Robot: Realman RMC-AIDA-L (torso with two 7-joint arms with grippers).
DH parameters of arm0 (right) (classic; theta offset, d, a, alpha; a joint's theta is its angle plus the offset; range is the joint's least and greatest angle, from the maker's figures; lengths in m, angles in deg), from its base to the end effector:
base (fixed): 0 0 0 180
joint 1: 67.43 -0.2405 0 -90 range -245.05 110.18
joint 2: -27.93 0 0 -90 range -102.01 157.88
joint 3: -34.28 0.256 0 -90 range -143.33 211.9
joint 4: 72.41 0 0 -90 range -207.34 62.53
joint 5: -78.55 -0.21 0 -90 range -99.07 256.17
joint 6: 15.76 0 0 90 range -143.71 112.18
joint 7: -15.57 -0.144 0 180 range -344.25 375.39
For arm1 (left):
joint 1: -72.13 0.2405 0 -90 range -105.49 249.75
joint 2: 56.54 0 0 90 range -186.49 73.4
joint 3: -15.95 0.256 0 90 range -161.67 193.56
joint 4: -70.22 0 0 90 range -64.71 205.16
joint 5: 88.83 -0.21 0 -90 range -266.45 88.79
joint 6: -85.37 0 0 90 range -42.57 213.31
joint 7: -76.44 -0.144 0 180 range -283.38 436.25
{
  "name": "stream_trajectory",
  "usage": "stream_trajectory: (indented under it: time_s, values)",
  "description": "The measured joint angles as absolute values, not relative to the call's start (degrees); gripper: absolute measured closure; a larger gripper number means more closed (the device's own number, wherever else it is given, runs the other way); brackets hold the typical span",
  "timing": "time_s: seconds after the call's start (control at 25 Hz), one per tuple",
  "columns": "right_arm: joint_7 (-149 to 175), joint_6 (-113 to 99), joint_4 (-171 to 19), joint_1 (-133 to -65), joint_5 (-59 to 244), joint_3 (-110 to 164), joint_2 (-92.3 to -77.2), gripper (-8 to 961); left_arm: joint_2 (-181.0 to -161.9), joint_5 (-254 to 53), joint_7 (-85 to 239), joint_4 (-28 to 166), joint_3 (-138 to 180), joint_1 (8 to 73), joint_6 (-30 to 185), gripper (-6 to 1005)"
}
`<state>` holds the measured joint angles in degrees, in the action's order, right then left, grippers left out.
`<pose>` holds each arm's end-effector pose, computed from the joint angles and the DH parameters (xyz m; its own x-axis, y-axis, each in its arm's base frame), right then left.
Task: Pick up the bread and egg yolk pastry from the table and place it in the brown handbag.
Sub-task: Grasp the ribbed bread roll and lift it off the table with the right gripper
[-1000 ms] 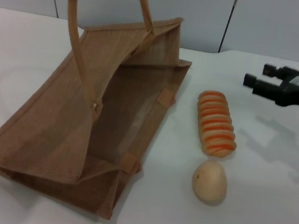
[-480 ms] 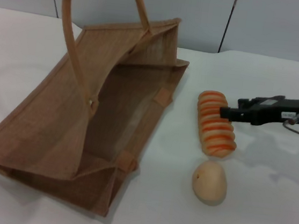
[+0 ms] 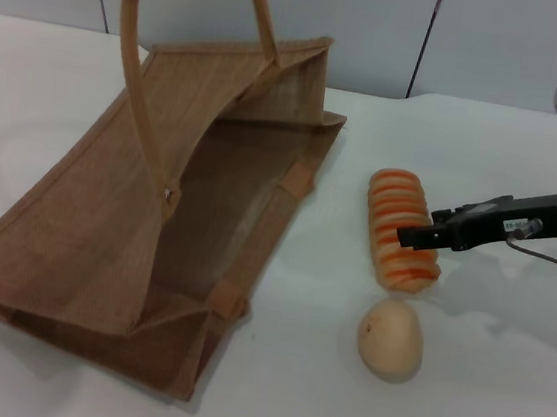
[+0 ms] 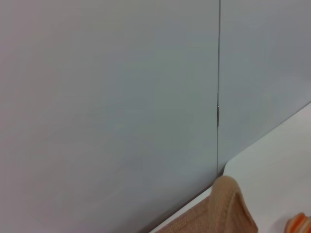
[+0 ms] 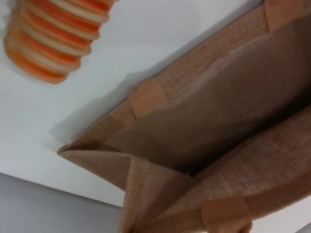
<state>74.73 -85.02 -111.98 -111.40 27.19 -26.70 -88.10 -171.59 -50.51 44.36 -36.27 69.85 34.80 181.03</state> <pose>0.2198 0.4062 -0.0221 0.7386 -0.6586 -0.1437 -0.6703 -0.6951 -0.2599 -0.1021 0.3669 0.1622 0.8634 0.4342 0.2571 0.4865 -0.5808 -0.6527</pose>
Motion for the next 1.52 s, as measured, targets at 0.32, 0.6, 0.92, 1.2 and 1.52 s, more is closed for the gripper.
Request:
stream_trajectory:
  time_s: [0.32,0.6,0.92,1.2,1.52]
  values:
    - [71.9,-85.2,-111.8,-112.2,28.7,-27.9,-88.08,244,-171.59,-50.5,44.4,-36.2,69.8,34.6,181.2,886]
    - [69.6,-84.7,-111.8,-112.9,31.5,-28.0,-87.98,245,-171.63,-50.5,44.4,-36.3,69.8,34.4,181.3,886]
    - [69.4,-84.7,-111.1,-113.5,31.6,-28.1,-88.07,244,-171.78,-50.6,44.4,-36.3,69.8,34.3,181.4,886]
    - [69.6,-83.7,-108.2,-115.2,31.5,-28.1,-88.29,245,-171.99,-50.6,44.4,-36.4,69.8,33.5,181.4,886]
    - [69.9,-81.7,-105.1,-116.9,31.6,-28.3,-88.23,244,-172.10,-50.9,44.4,-36.4,70.0,33.4,181.4,886]
